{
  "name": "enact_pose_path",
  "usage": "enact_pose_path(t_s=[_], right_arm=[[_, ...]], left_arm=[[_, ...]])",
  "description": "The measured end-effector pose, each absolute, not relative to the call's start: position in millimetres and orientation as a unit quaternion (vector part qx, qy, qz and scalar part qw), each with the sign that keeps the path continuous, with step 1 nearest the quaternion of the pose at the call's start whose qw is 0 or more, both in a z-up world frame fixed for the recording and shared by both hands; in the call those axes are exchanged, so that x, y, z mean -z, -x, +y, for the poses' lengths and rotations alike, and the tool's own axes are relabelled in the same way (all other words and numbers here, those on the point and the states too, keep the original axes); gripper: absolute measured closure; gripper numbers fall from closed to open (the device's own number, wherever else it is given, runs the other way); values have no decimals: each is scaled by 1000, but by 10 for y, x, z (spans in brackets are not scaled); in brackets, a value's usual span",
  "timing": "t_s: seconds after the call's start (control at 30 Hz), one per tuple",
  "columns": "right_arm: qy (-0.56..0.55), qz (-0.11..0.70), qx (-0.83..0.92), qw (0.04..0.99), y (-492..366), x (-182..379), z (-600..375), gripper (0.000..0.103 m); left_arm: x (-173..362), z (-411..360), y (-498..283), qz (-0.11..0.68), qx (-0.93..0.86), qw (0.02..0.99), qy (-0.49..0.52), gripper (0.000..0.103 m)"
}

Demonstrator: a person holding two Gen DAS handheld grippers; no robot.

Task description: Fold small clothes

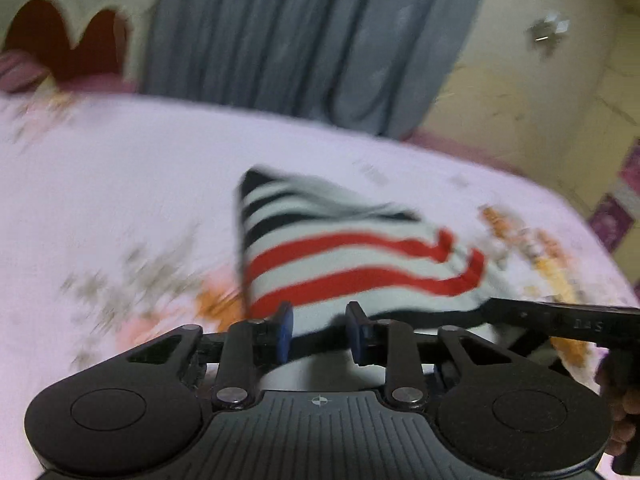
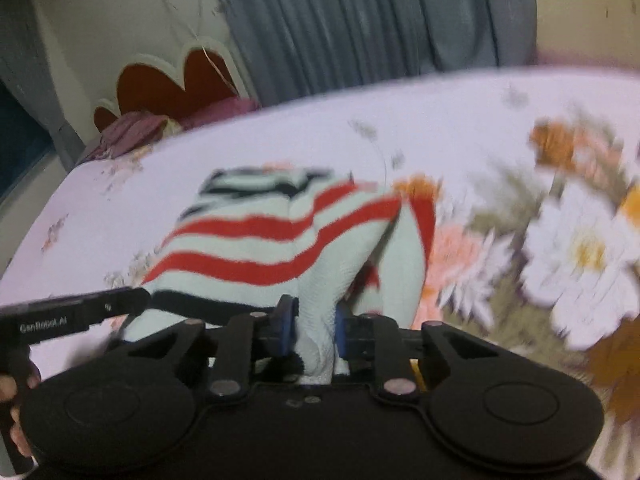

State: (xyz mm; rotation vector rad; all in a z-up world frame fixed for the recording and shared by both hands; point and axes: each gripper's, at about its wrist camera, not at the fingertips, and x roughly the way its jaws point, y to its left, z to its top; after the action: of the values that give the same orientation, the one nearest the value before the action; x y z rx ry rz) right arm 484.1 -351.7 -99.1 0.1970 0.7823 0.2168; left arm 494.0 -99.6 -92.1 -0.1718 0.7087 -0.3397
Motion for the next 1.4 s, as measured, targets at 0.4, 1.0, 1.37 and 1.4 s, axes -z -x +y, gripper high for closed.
enact_pose_path(t_s=[0.4, 1.0, 1.37, 1.4], right_arm=[[-160, 370, -84, 911, -5012, 1063, -3983, 54], [-127, 395, -48, 909, -5551, 1392, -4096, 92], [-118, 382, -126, 908, -4815, 816, -3904, 88], [-110, 386, -135, 906, -4730, 819, -3863, 88]], left_arm=[[860, -1167, -5310, 371, 212, 903, 44, 75], [1079, -1549, -5894, 399, 218, 889, -54, 75], [769, -1531, -4950, 367, 255, 894, -32, 74], [815, -1530, -4888, 370, 254, 893, -40, 74]])
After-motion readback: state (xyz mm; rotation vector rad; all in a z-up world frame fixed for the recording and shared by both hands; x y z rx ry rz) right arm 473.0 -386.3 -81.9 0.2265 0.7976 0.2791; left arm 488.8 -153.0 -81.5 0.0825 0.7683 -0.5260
